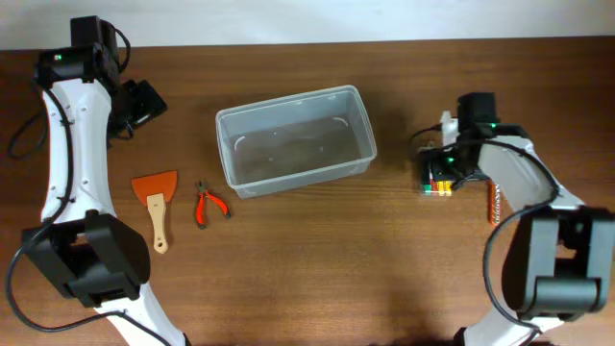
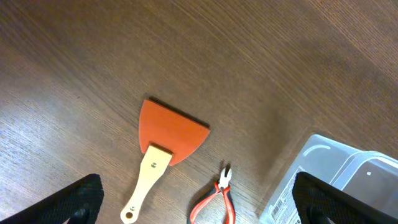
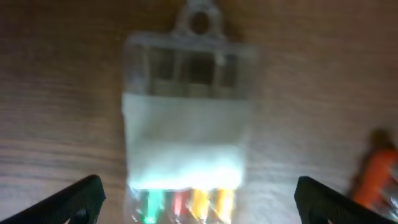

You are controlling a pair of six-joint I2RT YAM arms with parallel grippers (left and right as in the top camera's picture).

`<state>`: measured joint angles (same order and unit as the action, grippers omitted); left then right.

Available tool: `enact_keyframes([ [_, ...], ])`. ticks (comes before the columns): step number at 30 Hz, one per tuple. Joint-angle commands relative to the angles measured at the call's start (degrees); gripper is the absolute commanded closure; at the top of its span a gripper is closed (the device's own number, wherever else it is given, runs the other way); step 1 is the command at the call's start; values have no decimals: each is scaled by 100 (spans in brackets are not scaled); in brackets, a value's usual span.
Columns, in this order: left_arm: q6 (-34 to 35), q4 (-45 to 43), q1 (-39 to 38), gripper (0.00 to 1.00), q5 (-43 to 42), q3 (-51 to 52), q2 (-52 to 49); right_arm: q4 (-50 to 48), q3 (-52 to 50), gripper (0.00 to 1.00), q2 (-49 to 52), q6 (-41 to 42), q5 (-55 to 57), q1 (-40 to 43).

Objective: Pack container
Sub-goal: 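Lower the right gripper and grasp the marker pack by its top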

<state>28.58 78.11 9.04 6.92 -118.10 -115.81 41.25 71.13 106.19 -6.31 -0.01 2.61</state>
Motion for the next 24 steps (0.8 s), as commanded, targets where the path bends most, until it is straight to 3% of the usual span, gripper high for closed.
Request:
enact_keyframes([
  [1, 70, 0, 24, 1, 42, -61, 87, -203, -39, 1, 79, -31, -17, -243],
  [10, 70, 0, 24, 1, 42, -61, 87, -492, -37, 1, 245, 492, 52, 85],
  [24, 70, 0, 24, 1, 42, -61, 87, -501, -37, 1, 684, 485, -87, 192],
])
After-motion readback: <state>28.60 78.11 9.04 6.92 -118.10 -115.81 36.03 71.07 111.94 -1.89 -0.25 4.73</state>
